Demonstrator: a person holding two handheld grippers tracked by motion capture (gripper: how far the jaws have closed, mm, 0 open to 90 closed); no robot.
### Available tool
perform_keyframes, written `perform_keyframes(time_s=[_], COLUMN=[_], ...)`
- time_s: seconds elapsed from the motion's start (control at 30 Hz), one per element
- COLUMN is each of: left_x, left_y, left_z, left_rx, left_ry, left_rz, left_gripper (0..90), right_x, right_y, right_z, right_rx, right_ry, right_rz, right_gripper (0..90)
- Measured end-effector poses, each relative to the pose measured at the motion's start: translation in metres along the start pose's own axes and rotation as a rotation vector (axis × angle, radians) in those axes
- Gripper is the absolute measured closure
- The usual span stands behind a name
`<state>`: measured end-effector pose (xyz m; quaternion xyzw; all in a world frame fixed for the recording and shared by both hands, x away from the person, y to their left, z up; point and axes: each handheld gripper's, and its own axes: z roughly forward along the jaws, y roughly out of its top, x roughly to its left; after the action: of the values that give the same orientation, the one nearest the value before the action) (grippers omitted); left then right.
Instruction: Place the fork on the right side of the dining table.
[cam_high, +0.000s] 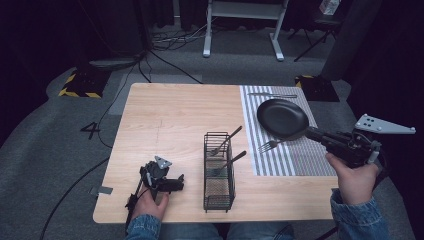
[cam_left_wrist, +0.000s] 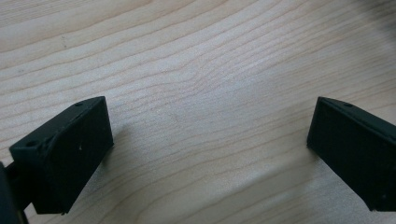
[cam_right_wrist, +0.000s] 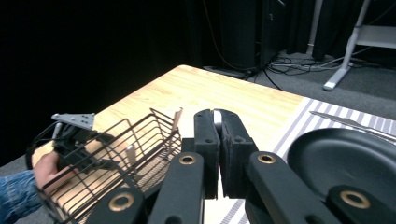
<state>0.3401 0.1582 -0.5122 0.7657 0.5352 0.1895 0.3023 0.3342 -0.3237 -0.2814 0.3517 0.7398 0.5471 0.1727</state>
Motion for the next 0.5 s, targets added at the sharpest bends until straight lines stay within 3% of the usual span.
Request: perform_keyframes(time_s=[0.5], left_x=[0.000], left_y=[0.000], left_z=[0.000], left_rx=[0.001], left_ry=[0.001], left_rz=[0.001], left_gripper=[0.3], right_x=[-0.033], right_y=[-0.007], right_z=[0.023], right_rx=[0.043], right_ry=[-0.052], right_rz=[0.056], right_gripper=[87.0])
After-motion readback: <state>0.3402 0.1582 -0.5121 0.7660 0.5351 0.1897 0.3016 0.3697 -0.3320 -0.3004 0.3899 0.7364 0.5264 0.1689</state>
